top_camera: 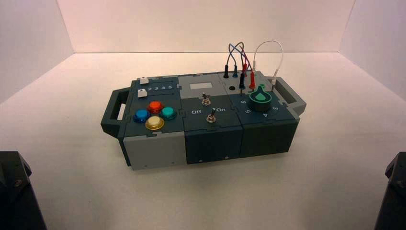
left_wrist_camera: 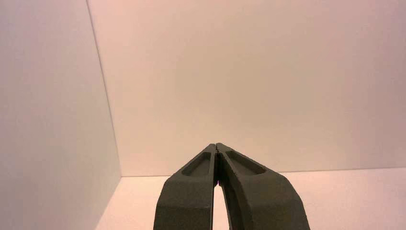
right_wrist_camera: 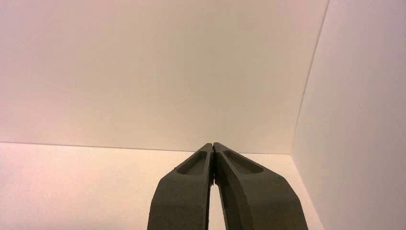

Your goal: Push the yellow button with the right gripper.

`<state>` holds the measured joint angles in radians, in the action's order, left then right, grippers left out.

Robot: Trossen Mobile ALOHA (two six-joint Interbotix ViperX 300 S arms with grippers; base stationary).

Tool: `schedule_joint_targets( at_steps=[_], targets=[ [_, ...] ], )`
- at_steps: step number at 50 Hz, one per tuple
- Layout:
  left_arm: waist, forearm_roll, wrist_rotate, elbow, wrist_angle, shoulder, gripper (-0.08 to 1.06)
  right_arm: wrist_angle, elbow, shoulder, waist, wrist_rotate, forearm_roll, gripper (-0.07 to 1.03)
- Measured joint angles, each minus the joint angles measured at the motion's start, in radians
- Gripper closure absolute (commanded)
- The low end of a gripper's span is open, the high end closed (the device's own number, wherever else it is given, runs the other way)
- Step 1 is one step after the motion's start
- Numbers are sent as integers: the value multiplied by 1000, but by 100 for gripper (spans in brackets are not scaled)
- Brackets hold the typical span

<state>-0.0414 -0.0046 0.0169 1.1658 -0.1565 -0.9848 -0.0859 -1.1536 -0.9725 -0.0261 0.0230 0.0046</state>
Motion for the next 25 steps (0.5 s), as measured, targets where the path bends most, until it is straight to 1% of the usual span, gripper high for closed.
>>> schedule_joint_targets(
  at_steps=[8, 17, 22, 25],
  targets=[
    [-20, 0, 14, 0, 20, 0, 100, 3, 0, 6, -9, 0, 0, 99],
    [-57, 0, 41, 0, 29, 0, 100, 11, 0, 9, -20, 0, 0, 99],
    [-67, 0, 44, 0, 32, 6, 100, 21, 0, 9, -34, -2, -2, 99],
    [-74, 0, 46, 0, 40, 8, 100, 41, 0, 9, -52, 0, -2, 99]
  ],
)
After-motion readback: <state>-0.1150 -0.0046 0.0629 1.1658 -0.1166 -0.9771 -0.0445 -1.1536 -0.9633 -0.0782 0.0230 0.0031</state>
